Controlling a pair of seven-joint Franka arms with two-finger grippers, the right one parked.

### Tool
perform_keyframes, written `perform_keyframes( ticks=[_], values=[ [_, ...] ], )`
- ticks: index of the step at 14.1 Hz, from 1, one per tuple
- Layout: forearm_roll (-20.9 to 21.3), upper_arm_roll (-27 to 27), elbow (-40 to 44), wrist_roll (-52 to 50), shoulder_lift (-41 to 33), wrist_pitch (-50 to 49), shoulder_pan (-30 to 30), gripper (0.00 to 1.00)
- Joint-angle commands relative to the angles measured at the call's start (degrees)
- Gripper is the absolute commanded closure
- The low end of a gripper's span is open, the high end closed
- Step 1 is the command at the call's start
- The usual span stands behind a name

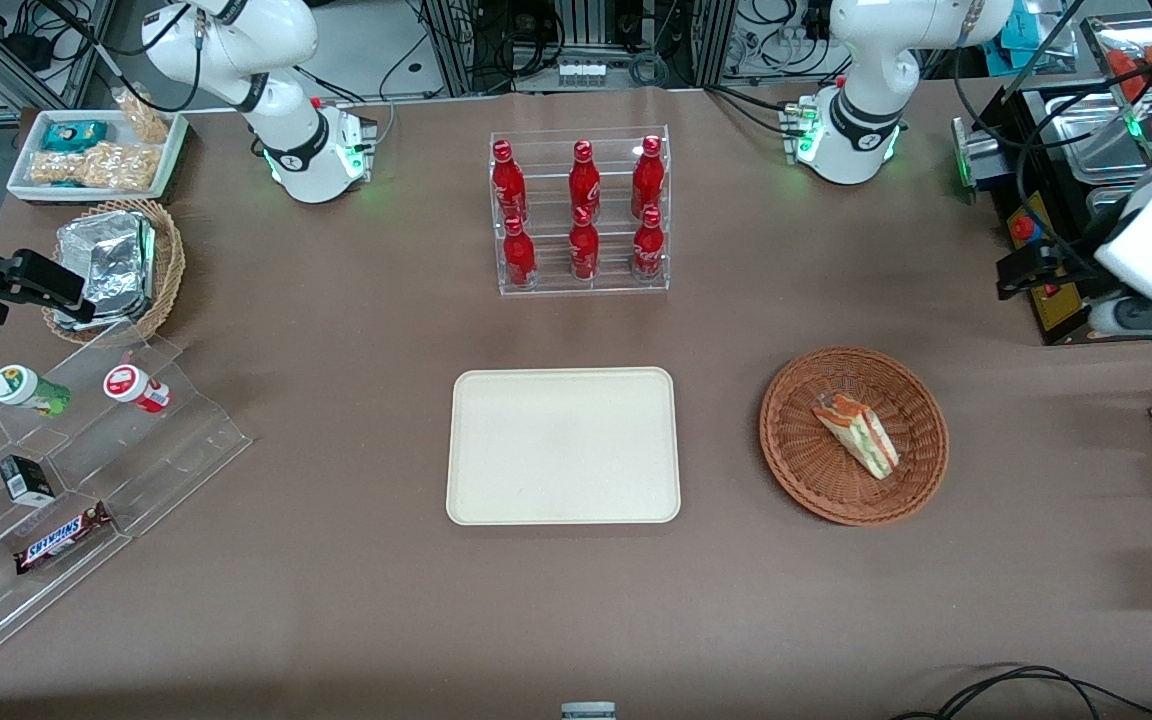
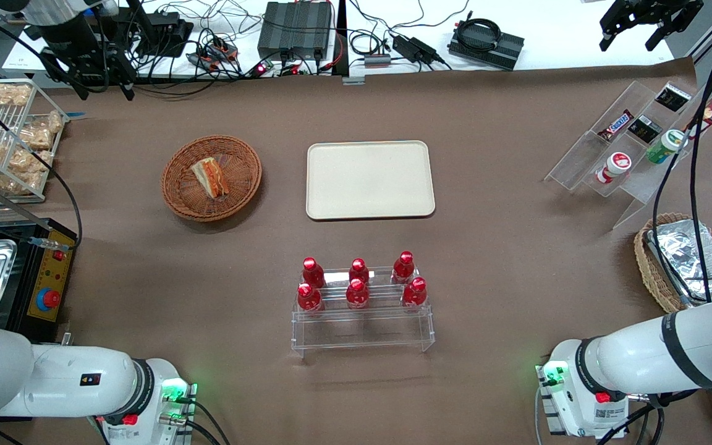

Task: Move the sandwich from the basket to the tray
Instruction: 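Move the left gripper over the wicker basket above the sandwich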

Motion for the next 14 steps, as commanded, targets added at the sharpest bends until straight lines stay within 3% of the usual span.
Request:
perform_keyframes(
  ticks=[1, 8, 14],
  values=[
    [0.07, 0.12, -3.36, -2.21, 2.2, 2.7, -1.15, 0.0],
    [0.15, 0.12, -18.93, -21.87, 8.25, 28.97, -4.14, 0.0],
    [0.24, 0.21, -18.67, -57.35, 16.17, 39.87, -8.17, 0.0]
  ],
)
